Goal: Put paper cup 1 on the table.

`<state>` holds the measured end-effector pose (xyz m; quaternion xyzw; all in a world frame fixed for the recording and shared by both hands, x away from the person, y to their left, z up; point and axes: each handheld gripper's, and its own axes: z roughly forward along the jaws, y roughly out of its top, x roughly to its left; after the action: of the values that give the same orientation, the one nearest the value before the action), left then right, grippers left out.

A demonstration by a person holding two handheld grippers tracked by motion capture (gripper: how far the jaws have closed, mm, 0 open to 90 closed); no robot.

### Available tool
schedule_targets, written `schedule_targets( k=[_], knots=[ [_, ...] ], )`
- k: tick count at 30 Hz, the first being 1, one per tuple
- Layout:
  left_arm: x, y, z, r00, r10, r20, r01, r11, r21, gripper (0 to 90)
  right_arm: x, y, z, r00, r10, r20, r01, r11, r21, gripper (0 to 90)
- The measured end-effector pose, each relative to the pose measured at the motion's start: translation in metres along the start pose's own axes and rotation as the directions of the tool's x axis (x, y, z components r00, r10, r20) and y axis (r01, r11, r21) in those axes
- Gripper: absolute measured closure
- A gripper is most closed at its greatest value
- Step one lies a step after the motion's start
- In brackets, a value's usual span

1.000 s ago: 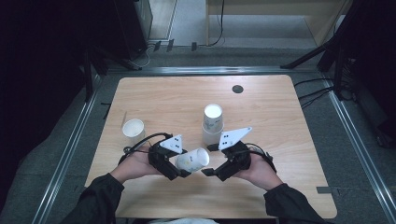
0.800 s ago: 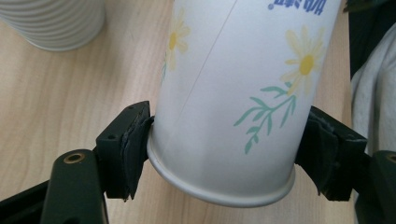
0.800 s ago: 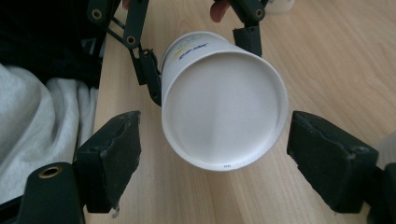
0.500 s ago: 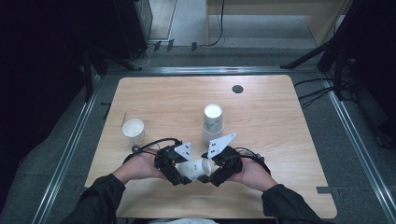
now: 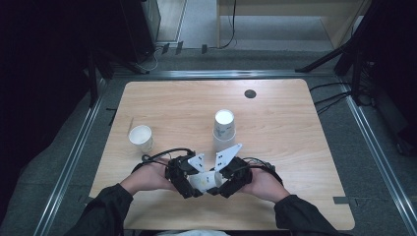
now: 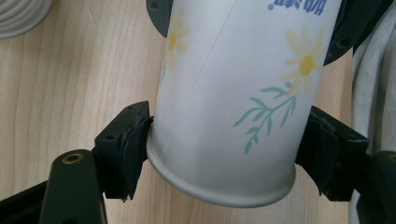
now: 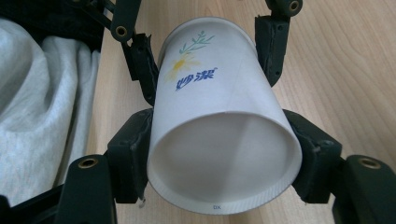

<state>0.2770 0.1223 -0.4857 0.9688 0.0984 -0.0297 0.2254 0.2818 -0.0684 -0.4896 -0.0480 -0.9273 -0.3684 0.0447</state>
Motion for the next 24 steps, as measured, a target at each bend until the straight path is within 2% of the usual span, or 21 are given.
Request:
schedule_targets(
  k=[7, 8, 13, 16, 17, 18, 19, 21, 22, 23, 24],
  knots=[
    [0.002, -0.003, -0.005, 0.9999, 0.009, 0.013, -0.008, 0.9993, -0.036, 23.0, 0.001, 0.003, -0.003, 1.0, -0.002, 0.005, 0.002, 1.0, -0.007, 34.2],
    [0.002, -0.004, -0.008, 0.9999, 0.01, 0.009, -0.01, 0.9983, -0.058, 22.5, 0.001, 0.004, -0.006, 1.0, 0.0, 0.004, 0.0, 0.9999, -0.015, 34.1],
    [0.003, -0.008, -0.016, 0.9999, 0.003, -0.014, -0.004, 0.9947, -0.102, 18.3, 0.0, 0.005, -0.01, 0.9999, -0.005, 0.012, 0.006, 0.999, -0.043, 34.0],
    [0.005, -0.012, -0.023, 0.999, -0.029, -0.034, 0.023, 0.9866, -0.161, 14.7, -0.004, 0.005, -0.02, 0.9998, 0.003, 0.018, -0.002, 0.9964, -0.085, 33.8],
    [0.005, -0.012, -0.023, 0.999, -0.029, -0.034, 0.023, 0.9866, -0.161, 14.1, -0.004, 0.005, -0.02, 0.9998, 0.003, 0.018, -0.002, 0.9964, -0.085, 33.8],
    [0.006, -0.014, -0.026, 0.9988, -0.033, -0.036, 0.027, 0.9844, -0.174, 14.1, -0.006, 0.005, -0.026, 0.9999, 0.007, 0.013, -0.005, 0.9932, -0.116, 33.8],
    [0.006, -0.016, -0.031, 0.9983, -0.05, -0.032, 0.042, 0.9769, -0.209, 14.1, -0.007, 0.005, -0.029, 0.9999, 0.007, 0.015, -0.005, 0.9921, -0.125, 33.7],
    [0.005, -0.019, -0.035, 0.9976, -0.067, -0.02, 0.06, 0.9674, -0.246, 14.2, -0.009, 0.006, -0.034, 0.9999, 0.008, 0.011, -0.006, 0.9881, -0.153, 33.7],
    [0.005, -0.021, -0.038, 0.9977, -0.066, -0.015, 0.06, 0.964, -0.259, 14.8, -0.01, 0.007, -0.037, 0.9999, 0.008, 0.007, -0.007, 0.9863, -0.165, 33.6],
    [0.005, -0.021, -0.038, 0.9977, -0.066, -0.015, 0.06, 0.964, -0.259, 15.1, -0.01, 0.007, -0.037, 0.9999, 0.008, 0.007, -0.007, 0.9863, -0.165, 33.6],
    [0.003, -0.023, -0.042, 0.9967, -0.08, -0.015, 0.072, 0.9529, -0.295, 15.1, -0.011, 0.007, -0.042, 1.0, 0.01, -0.001, -0.01, 0.981, -0.194, 33.6]
  ],
)
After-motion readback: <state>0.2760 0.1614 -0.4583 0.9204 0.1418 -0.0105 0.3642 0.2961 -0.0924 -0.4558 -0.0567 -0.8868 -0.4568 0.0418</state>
